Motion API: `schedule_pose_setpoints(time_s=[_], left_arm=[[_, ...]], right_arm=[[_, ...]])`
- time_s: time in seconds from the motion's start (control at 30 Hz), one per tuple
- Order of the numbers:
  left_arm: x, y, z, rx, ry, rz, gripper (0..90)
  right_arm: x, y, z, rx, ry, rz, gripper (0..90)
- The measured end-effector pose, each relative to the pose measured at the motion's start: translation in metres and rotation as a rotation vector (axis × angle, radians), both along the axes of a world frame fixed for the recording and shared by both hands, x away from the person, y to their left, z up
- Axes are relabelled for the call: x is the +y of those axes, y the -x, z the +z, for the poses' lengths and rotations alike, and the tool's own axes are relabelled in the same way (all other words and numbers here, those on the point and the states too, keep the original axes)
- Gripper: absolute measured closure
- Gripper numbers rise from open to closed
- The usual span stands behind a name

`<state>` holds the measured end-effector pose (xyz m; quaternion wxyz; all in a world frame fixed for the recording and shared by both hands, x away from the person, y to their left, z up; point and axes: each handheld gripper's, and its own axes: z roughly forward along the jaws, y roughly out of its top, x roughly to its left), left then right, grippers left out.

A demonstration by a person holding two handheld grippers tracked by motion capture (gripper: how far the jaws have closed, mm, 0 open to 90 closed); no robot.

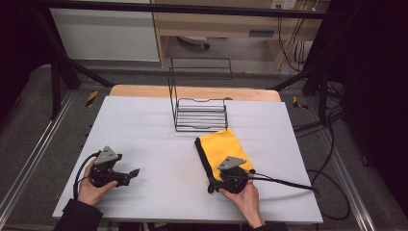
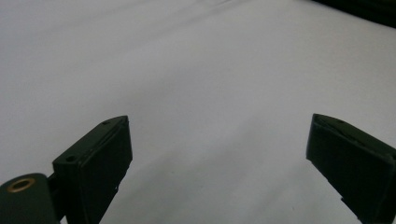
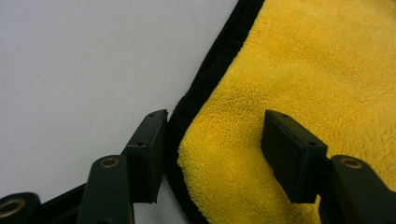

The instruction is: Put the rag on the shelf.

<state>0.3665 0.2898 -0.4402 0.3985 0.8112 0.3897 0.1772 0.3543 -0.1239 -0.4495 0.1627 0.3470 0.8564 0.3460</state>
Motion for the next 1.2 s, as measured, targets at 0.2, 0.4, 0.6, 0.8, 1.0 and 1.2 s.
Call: schedule_pose_setpoints(time_s=[0.2,0.4,0.6,0.8,1.0,1.2], left_arm=[[-0.001,0.001,0.001,-0.006,0.006,-0.004,6.9],[-0.001,0.001,0.001,-0.005,0.006,-0.005,7.1],[-0.001,0.001,0.001,-0.004,0.002,-0.007,7.2],[-0.001,0.0,0.0,-0.003,-0.002,-0.011,7.2],[-0.001,-0.001,0.0,-0.002,-0.002,-0.013,7.3],[0.0,0.0,0.0,-0.001,0.004,-0.007,7.4]], right_arm=[[-0.002,-0.002,0.001,-0.002,0.023,0.015,50.7],[-0.003,-0.004,0.003,-0.009,0.047,0.019,60.8],[-0.004,-0.007,0.004,-0.008,0.068,0.015,71.3],[-0.005,-0.009,0.007,0.02,0.052,-0.005,75.9],[-0.009,-0.01,0.009,0.035,0.008,0.007,71.0],[-0.031,0.0,0.019,0.012,-0.062,0.014,49.1]])
